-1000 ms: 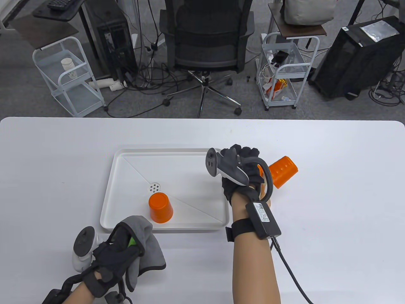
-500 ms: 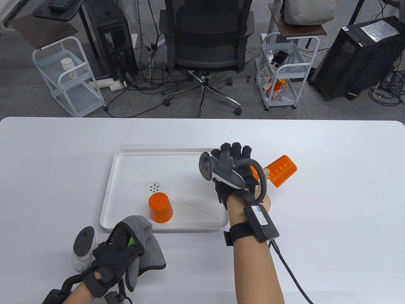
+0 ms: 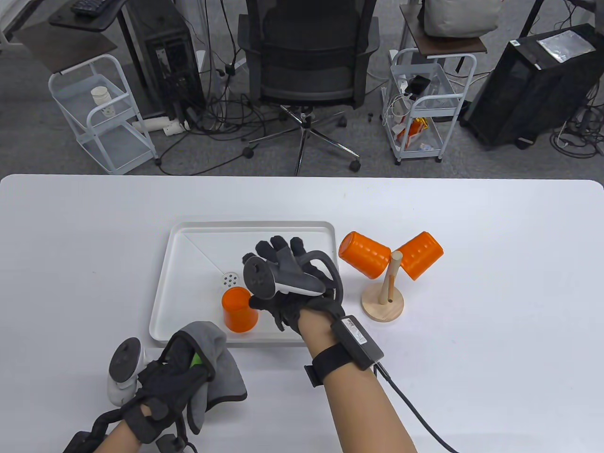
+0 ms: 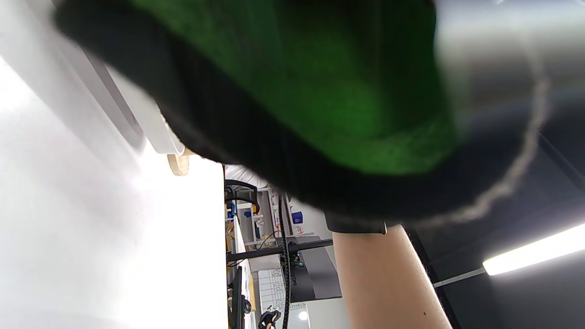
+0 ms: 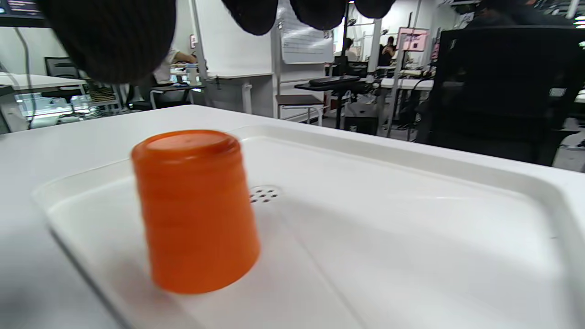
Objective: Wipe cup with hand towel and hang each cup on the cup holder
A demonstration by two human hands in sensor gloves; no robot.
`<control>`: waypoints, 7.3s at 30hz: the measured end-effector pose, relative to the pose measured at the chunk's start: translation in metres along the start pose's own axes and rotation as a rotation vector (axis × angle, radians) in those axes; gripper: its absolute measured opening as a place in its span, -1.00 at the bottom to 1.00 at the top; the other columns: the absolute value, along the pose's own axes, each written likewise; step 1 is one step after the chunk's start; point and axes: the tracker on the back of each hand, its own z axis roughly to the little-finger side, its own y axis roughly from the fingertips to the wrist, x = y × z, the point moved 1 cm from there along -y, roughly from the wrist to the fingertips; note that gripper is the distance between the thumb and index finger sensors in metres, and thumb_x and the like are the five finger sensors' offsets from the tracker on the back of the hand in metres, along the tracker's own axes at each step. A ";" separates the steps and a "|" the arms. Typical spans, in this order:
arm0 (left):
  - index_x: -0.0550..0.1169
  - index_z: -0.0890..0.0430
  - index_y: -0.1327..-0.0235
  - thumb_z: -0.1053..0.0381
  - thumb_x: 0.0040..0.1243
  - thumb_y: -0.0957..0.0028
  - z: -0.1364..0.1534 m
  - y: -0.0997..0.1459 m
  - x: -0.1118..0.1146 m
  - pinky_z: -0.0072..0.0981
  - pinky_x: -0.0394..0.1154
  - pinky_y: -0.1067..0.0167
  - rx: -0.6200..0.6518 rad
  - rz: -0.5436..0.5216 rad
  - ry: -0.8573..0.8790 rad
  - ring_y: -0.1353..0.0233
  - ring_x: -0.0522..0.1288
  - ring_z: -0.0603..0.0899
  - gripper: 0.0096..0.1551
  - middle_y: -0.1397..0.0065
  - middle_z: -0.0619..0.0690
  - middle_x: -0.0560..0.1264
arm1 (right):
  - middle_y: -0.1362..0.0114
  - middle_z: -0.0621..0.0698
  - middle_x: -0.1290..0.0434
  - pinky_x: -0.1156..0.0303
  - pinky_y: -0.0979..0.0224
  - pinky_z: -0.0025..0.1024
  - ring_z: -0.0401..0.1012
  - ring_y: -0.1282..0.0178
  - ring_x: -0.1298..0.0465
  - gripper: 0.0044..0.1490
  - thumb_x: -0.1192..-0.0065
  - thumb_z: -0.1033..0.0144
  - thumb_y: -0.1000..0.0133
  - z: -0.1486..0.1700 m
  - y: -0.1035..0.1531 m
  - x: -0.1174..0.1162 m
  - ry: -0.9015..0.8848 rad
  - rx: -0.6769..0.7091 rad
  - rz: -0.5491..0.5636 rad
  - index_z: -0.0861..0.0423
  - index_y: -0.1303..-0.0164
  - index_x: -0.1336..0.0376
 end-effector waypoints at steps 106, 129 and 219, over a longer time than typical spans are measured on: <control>0.23 -0.07 -0.59 -0.61 -0.28 0.11 0.008 -0.005 0.012 0.30 0.50 -0.17 0.043 0.180 0.017 -0.23 0.64 0.35 0.04 -0.72 -0.08 0.21 | -0.35 0.38 -0.43 -0.63 -0.09 0.10 0.14 -0.03 -0.73 0.07 -0.10 -0.29 -0.05 -0.025 0.123 -0.089 -1.113 0.061 0.491 0.29 -0.47 -0.01; 0.21 -0.06 -0.62 -0.65 -0.38 0.07 0.016 -0.004 0.013 0.24 0.54 -0.14 -0.053 0.299 0.162 -0.22 0.65 0.31 0.07 -0.73 -0.10 0.22 | -0.48 0.39 -0.30 -0.55 -0.23 0.20 0.25 -0.23 -0.63 0.05 -0.14 -0.20 -0.05 -0.049 0.124 -0.084 -0.896 0.184 0.511 0.25 -0.51 0.06; 0.42 -0.05 -0.49 -0.59 -0.12 0.08 0.000 -0.001 0.011 0.41 0.39 -0.21 -0.037 0.234 -0.176 -0.30 0.51 0.46 -0.03 -0.66 -0.11 0.34 | -0.47 0.41 -0.22 -0.52 -0.17 0.22 0.18 -0.06 -0.60 0.05 -0.09 -0.16 -0.07 -0.057 0.124 -0.089 -0.901 0.254 0.440 0.25 -0.51 0.16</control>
